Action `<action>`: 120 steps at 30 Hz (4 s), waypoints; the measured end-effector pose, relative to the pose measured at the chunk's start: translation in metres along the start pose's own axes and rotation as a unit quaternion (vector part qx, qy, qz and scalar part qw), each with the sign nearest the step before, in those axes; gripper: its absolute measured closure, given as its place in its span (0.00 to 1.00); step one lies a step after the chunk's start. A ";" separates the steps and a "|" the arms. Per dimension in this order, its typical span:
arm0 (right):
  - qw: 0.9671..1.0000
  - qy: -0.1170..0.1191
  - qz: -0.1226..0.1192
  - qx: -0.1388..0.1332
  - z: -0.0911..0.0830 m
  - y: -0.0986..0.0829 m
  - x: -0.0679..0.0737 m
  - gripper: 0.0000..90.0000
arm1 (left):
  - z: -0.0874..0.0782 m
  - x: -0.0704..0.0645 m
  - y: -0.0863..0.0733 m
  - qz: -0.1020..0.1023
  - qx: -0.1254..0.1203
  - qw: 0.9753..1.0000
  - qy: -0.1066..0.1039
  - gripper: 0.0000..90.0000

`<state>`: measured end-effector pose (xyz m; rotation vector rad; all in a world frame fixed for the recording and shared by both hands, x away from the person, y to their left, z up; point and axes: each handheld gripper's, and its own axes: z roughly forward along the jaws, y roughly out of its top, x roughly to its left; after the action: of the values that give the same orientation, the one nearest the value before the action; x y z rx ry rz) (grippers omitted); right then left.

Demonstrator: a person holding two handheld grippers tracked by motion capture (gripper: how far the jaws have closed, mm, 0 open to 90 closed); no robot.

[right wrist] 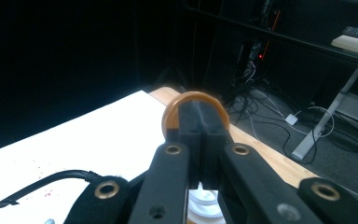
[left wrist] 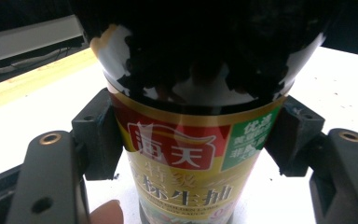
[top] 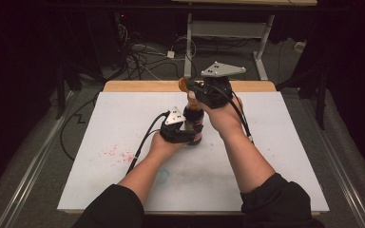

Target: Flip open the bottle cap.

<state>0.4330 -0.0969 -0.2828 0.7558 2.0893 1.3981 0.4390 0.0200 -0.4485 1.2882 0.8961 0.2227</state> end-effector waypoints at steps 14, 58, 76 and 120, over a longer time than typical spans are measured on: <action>1.000 -0.016 0.003 -0.005 -0.021 -0.008 -0.010 1.00 | 0.000 0.000 0.000 -0.002 0.000 1.000 0.001 0.32; 0.999 -0.022 0.042 0.007 -0.040 -0.118 -0.037 0.12 | -0.001 -0.001 0.001 0.002 0.016 1.000 0.011 0.28; 0.997 -0.040 0.056 0.034 -0.039 -0.152 -0.041 0.00 | -0.032 0.019 -0.012 -0.037 0.061 0.997 0.036 0.00; 0.991 -0.094 0.080 0.051 -0.115 -0.249 -0.020 0.00 | -0.195 0.022 -0.038 -0.023 0.009 0.998 0.066 0.00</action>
<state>0.3284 -0.2637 -0.4746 1.0740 2.0011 1.2540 0.3085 0.1644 -0.4933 1.2789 1.0413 0.2674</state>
